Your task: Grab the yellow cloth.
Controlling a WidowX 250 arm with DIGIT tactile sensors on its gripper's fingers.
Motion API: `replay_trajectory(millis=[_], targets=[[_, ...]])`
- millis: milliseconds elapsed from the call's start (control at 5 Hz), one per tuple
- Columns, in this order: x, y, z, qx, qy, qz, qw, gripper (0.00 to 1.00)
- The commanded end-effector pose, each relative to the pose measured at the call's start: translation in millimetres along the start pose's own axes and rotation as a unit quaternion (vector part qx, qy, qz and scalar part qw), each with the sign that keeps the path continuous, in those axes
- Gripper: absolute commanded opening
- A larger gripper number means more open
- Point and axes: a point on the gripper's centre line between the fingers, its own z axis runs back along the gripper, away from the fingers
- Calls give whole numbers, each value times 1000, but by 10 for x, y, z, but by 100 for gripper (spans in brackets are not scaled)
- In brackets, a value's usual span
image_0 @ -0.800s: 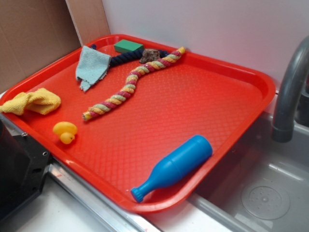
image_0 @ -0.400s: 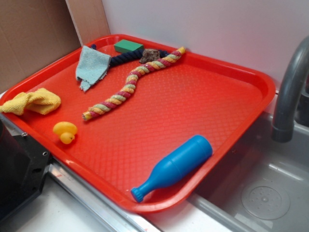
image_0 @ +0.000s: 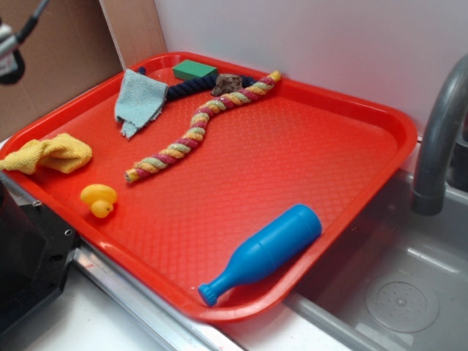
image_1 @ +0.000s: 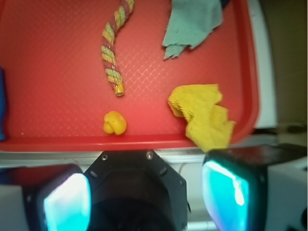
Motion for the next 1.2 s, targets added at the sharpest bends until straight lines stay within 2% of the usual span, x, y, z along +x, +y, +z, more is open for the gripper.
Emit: replay_trajectory(millis=[0, 200, 400, 600, 800, 1000], targets=[[50, 156, -589, 20, 54, -76, 995, 100], [107, 240, -841, 20, 85, -105, 991, 100], [222, 342, -1126, -13, 85, -138, 987, 100], [218, 442, -1291, 6, 80, -141, 987, 100], [272, 419, -1371, 22, 80, -146, 986, 100], [274, 335, -1354, 35, 75, -147, 986, 0]])
